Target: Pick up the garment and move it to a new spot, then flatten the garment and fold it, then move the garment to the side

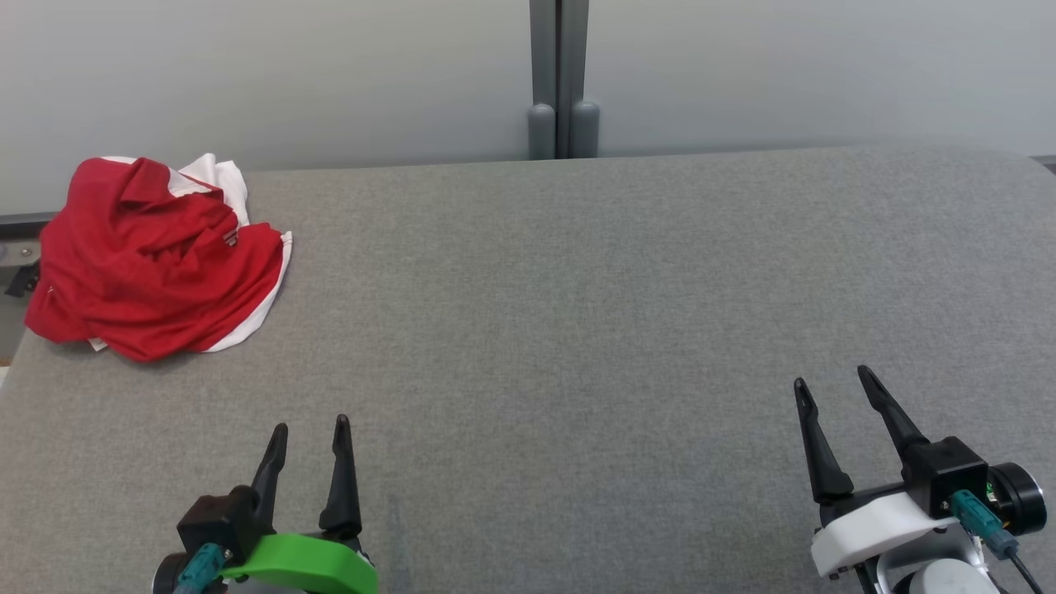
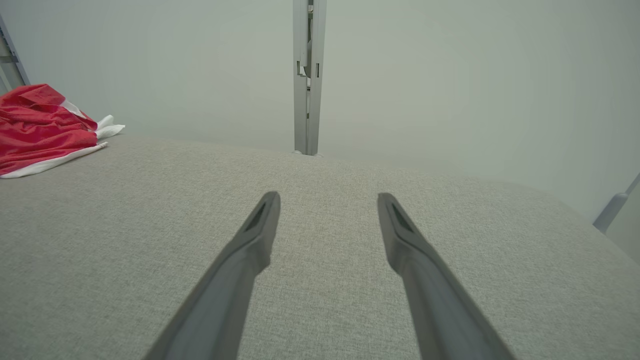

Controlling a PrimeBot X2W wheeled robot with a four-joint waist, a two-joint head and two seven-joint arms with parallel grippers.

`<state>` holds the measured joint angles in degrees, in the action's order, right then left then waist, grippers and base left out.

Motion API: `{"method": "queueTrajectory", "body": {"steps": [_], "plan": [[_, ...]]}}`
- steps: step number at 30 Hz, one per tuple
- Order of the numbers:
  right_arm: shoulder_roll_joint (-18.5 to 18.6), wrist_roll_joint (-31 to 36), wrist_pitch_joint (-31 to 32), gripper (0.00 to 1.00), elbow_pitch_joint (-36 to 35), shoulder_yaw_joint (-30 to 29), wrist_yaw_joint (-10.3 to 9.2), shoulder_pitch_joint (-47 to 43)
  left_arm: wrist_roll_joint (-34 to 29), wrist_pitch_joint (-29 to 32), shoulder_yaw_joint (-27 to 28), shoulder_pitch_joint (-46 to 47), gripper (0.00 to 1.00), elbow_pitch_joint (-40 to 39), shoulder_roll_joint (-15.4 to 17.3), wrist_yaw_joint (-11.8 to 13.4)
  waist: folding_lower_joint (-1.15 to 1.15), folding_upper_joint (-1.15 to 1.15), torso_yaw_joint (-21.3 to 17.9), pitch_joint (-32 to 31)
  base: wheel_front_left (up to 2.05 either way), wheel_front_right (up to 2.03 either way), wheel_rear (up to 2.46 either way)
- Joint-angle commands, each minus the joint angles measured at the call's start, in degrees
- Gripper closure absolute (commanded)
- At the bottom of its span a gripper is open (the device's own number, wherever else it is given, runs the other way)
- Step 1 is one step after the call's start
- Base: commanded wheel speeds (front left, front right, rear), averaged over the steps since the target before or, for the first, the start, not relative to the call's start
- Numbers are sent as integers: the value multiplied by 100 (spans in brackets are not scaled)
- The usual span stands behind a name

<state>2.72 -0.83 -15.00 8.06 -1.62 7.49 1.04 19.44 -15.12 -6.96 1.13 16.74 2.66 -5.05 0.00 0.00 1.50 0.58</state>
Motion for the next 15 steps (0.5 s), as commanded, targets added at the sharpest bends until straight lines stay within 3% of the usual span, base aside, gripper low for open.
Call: {"method": "queueTrajectory", "body": {"steps": [1,9,15], "plan": [[30,14,-28,0,12,-11,0,-35,-4,-5,10,-67,0,8,40,-17,0,0,3,0,0,0,0],[26,31,-28,0,-33,-36,0,-83,21,-6,-51,3,0,29,41,-4,0,0,154,5,0,0,0],[26,-9,-27,0,-69,-56,-1,-101,20,-5,-159,136,0,-6,40,20,0,0,765,43,0,0,0]]}}
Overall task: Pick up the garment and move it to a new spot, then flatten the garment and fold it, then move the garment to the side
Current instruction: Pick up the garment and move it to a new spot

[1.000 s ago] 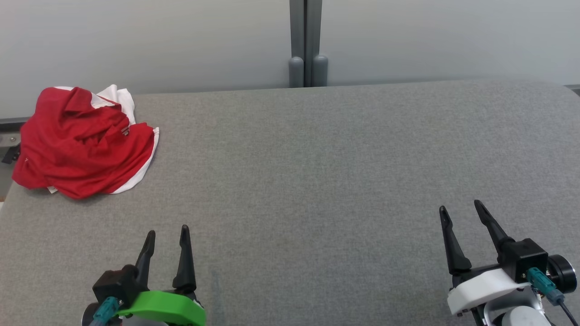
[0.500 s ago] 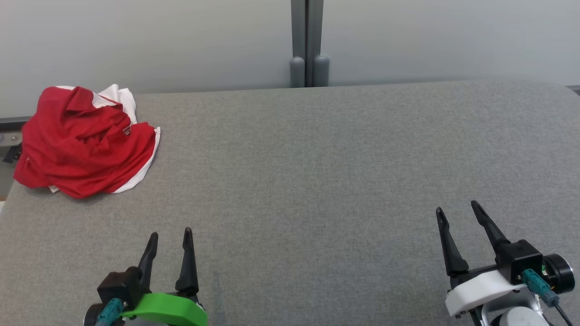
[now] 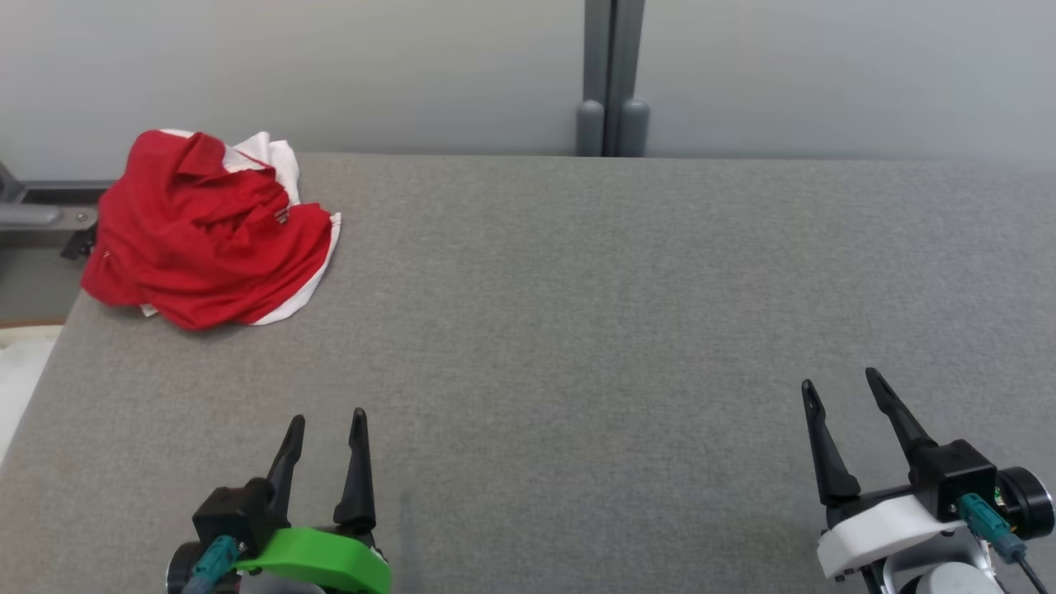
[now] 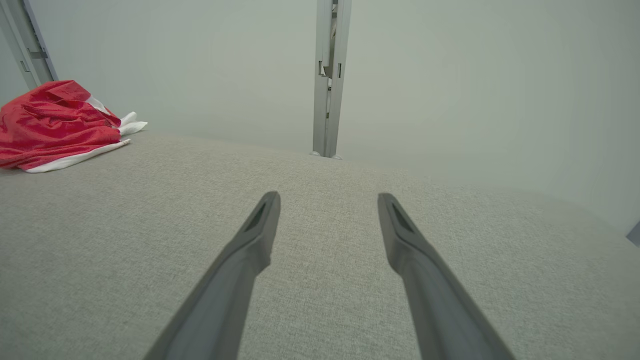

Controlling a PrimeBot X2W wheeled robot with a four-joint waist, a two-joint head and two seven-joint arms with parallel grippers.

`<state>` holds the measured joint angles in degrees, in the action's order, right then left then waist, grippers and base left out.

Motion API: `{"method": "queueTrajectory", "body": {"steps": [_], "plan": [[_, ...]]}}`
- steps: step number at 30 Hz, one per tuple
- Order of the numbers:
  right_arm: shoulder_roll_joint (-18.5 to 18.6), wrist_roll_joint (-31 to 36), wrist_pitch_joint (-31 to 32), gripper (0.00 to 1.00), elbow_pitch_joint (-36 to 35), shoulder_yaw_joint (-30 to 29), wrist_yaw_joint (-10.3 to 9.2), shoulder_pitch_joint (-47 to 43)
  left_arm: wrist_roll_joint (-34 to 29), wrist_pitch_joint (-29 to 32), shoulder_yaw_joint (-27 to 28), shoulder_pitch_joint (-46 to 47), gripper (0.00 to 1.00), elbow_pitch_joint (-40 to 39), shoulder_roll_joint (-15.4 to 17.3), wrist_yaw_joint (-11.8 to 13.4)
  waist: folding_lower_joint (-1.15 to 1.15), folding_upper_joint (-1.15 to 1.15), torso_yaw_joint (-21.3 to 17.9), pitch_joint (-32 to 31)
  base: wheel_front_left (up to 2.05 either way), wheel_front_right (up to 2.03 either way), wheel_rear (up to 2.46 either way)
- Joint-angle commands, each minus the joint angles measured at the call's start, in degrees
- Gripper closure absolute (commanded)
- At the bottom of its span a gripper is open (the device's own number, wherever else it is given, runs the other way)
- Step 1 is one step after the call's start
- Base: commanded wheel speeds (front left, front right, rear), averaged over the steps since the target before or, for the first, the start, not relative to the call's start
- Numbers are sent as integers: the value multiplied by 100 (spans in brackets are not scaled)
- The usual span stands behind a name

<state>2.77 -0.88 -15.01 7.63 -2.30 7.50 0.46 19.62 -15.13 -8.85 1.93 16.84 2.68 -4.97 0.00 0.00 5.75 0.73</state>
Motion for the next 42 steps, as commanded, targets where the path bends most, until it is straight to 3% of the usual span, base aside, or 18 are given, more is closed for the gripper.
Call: {"method": "queueTrajectory", "body": {"steps": [1,9,16,27,33,37,42], "plan": [[21,-7,-27,0,-37,-30,-2,-49,42,-4,9,75,0,-10,40,8,0,0,501,36,0,0,0],[21,-26,-26,0,-34,-13,-2,55,161,-4,115,89,0,-56,36,0,0,0,1416,108,0,0,0],[24,-45,-26,0,-4,34,-2,118,84,-4,190,39,0,-78,34,-38,0,0,1796,140,0,0,0],[24,42,-26,0,-29,77,-2,138,65,-4,241,-2,0,-119,34,14,0,0,1897,218,0,0,0],[24,97,-26,0,-84,-18,-2,160,-146,-4,645,294,0,-353,39,12,0,0,1856,327,0,0,0],[24,197,-26,0,-147,-52,-2,244,-333,-4,1019,781,0,-556,261,-82,0,0,1800,494,0,0,0],[25,368,-26,0,-227,-10,-2,458,-424,-4,1330,1756,0,-624,841,-176,0,0,1591,802,0,0,0]]}}
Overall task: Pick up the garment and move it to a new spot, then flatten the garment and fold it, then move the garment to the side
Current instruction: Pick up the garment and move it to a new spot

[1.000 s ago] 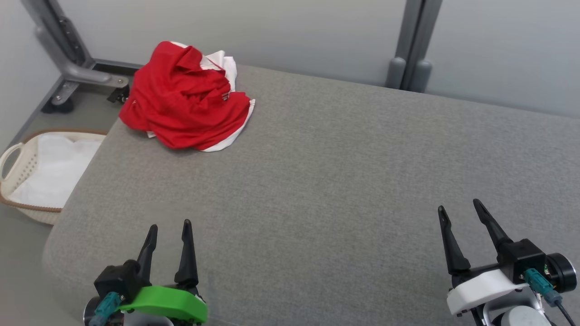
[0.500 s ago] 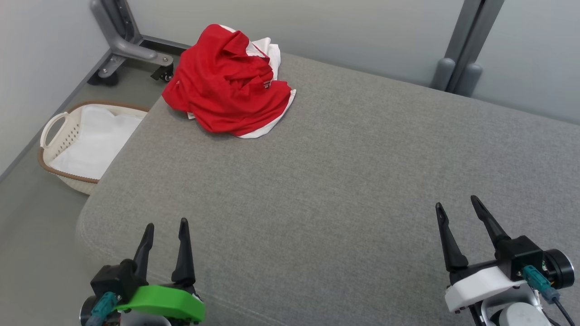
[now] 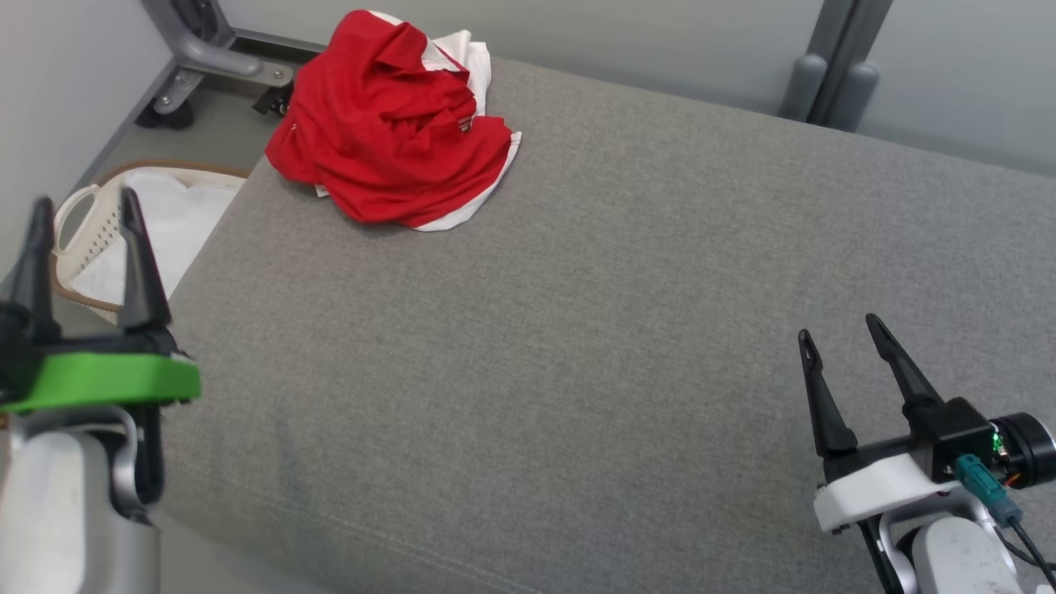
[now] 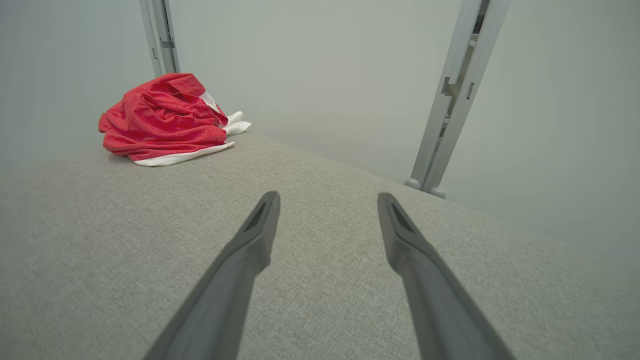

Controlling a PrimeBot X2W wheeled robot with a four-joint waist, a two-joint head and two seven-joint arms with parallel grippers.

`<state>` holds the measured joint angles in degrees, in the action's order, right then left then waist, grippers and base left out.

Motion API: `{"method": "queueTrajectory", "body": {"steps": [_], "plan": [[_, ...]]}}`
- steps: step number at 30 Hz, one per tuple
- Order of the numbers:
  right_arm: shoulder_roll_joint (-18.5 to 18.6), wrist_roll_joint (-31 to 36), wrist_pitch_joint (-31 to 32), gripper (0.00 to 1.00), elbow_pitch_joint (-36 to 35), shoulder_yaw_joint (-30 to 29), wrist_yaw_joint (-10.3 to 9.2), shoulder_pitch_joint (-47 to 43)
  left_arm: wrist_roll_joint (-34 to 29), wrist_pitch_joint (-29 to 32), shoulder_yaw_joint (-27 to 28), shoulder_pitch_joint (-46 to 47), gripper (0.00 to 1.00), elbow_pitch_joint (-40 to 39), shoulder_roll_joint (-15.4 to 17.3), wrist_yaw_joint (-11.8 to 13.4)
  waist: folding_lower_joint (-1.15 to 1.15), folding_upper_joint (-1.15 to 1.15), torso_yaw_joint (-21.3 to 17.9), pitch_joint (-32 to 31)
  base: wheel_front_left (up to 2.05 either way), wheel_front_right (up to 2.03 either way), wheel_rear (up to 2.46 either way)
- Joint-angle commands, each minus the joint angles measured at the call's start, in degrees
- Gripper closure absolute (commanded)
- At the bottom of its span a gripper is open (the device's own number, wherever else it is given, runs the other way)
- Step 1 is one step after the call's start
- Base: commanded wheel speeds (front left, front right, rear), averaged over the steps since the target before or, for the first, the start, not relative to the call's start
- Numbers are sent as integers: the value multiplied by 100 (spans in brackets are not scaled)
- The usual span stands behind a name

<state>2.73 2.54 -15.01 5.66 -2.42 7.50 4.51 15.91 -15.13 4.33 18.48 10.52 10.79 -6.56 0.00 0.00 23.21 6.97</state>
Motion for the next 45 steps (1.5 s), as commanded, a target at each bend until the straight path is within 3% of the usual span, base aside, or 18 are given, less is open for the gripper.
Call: {"method": "queueTrajectory", "body": {"steps": [1,9,15,28,45], "plan": [[29,61,-26,0,-46,13,-2,101,-32,-3,29,297,0,62,145,-32,0,0,-202,244,0,0,0],[29,348,-26,0,-267,106,-2,450,365,482,-41,2022,0,707,963,-91,0,0,-726,978,0,0,0],[29,518,-26,0,-536,89,-3,645,689,908,-214,2858,0,1610,1208,-97,0,0,-1057,1594,0,0,0],[26,610,-26,0,-686,143,-3,751,1509,1555,-1016,3289,0,3190,1284,-97,0,0,-1381,2061,0,0,0],[27,654,-26,0,-642,118,-3,816,1967,1839,-1482,3784,0,4083,1356,-22,0,0,-1466,2488,0,0,0]]}}
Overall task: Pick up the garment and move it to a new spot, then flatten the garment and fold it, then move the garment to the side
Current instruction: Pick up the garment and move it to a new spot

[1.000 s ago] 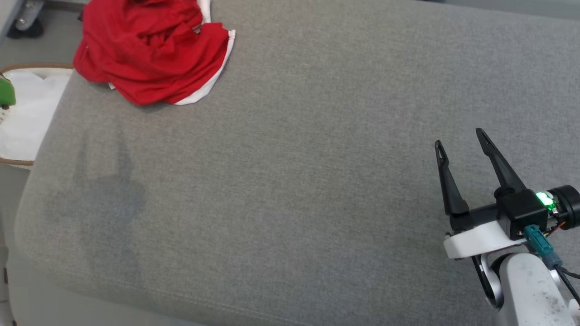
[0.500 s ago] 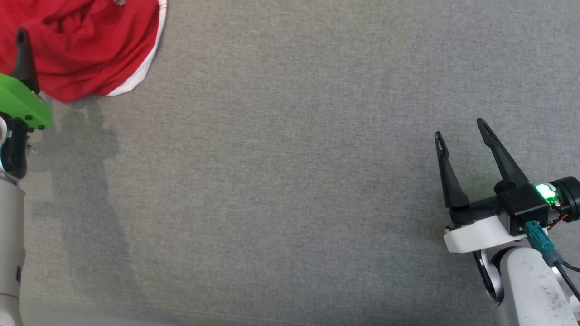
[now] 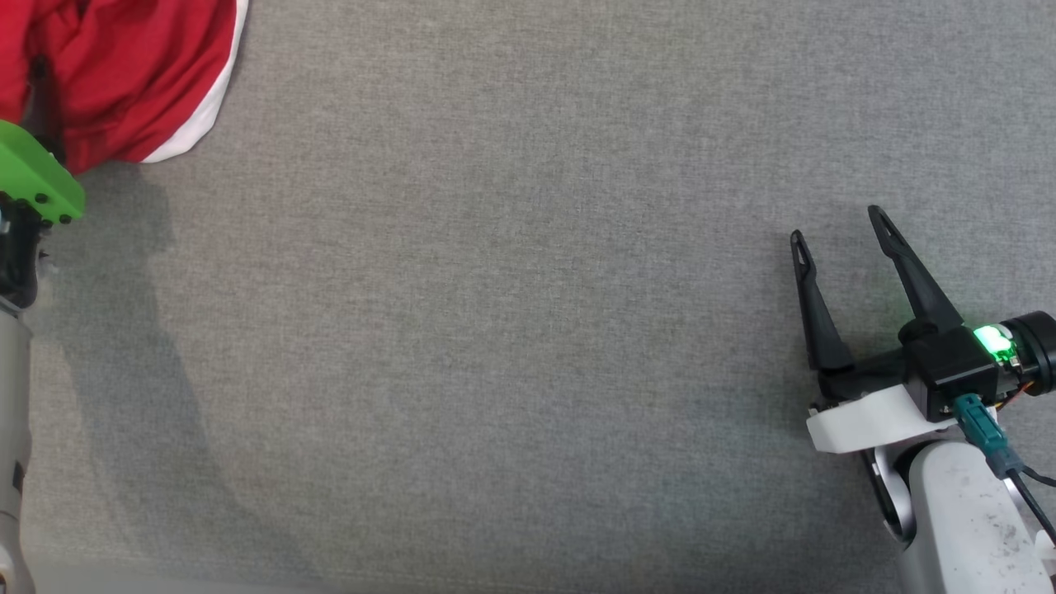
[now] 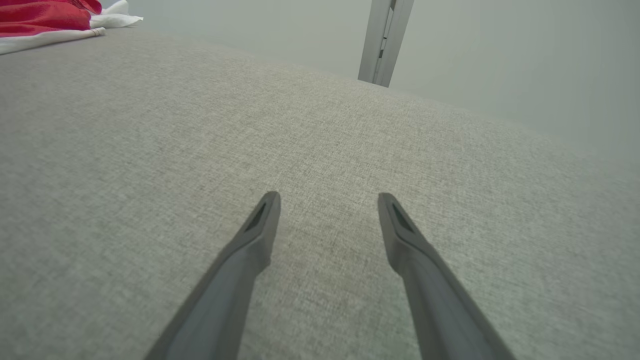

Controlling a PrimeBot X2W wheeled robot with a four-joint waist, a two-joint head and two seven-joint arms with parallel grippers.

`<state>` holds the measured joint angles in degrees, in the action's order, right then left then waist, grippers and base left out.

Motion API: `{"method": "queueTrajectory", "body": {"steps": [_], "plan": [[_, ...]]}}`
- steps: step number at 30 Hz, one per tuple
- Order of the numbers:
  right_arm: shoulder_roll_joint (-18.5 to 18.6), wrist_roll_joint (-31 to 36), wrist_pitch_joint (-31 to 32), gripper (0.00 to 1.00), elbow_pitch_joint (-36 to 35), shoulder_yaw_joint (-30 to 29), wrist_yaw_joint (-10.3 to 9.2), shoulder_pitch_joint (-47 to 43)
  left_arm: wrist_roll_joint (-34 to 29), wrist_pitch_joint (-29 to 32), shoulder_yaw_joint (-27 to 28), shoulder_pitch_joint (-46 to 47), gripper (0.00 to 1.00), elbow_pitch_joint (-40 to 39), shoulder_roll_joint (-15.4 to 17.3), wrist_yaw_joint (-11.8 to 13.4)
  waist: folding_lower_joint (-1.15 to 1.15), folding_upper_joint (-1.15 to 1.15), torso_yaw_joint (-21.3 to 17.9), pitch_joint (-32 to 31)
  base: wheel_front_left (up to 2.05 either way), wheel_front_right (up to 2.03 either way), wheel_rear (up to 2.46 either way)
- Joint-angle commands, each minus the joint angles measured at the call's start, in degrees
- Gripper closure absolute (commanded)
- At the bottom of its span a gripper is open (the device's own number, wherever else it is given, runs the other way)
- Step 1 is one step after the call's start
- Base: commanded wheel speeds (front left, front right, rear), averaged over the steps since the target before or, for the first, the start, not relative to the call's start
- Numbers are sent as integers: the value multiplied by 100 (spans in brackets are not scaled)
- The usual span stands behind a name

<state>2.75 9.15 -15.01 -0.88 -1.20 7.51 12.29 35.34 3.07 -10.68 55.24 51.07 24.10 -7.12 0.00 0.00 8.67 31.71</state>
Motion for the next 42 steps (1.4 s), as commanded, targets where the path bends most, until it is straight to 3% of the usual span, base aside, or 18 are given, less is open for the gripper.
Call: {"method": "queueTrajectory", "body": {"steps": [1,2,5,13,25,30,42], "plan": [[26,-10,-26,0,23,-10,-4,48,25,9,14,108,8,67,36,31,0,0,-15,18,0,0,0],[26,-16,-26,0,33,-18,-4,67,35,-28,28,118,38,111,49,52,0,0,-17,19,0,0,0],[26,-32,-26,0,57,-35,-4,91,22,-221,71,165,100,185,103,114,0,0,-11,-19,0,0,0],[25,-188,-26,0,193,3,-4,48,-200,-729,-47,255,100,142,257,119,0,0,26,-495,0,0,0],[24,-648,-26,0,504,121,-4,-306,-675,-603,-641,446,100,-625,449,56,0,0,-276,-1820,0,0,0],[25,-828,-26,0,573,113,-4,-497,-778,-527,-960,325,100,-1117,97,52,0,0,-492,-2256,0,0,0],[23,-920,-26,0,611,-45,-4,-723,-531,-666,-2046,-134,100,-2135,-1448,-30,0,0,-957,-2496,0,0,0]]}}
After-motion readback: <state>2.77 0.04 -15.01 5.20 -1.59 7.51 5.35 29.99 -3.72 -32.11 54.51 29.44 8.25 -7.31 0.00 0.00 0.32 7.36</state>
